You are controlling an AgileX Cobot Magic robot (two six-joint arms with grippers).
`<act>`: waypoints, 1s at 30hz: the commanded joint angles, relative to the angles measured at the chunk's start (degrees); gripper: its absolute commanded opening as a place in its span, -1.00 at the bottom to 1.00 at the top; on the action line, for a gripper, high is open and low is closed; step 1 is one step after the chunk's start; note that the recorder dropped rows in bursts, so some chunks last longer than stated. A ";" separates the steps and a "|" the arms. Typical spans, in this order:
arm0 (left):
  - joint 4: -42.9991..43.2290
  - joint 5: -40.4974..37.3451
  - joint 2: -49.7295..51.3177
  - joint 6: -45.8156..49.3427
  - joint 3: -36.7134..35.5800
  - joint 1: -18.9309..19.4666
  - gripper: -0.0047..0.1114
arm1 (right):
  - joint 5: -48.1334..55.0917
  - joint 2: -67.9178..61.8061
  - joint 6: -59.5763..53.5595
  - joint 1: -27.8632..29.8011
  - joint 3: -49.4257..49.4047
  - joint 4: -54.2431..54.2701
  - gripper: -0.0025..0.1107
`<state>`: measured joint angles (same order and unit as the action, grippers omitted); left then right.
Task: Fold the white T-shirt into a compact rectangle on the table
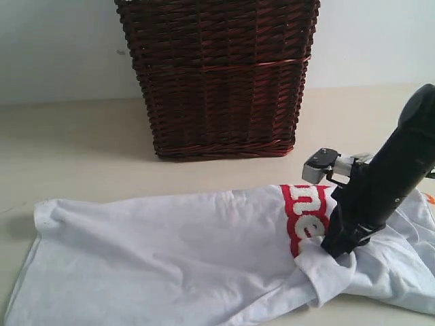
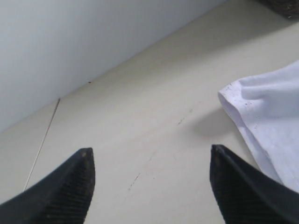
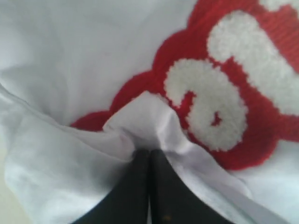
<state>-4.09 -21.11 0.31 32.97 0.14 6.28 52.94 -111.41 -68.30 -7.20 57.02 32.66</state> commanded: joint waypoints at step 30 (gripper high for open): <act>-0.08 0.18 -0.31 -0.03 -0.14 -0.18 0.24 | -8.36 8.09 40.97 6.18 -0.09 -22.26 0.62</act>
<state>-4.09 -21.11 0.31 32.97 0.14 6.28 44.60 -102.05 -28.27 -1.99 56.99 10.64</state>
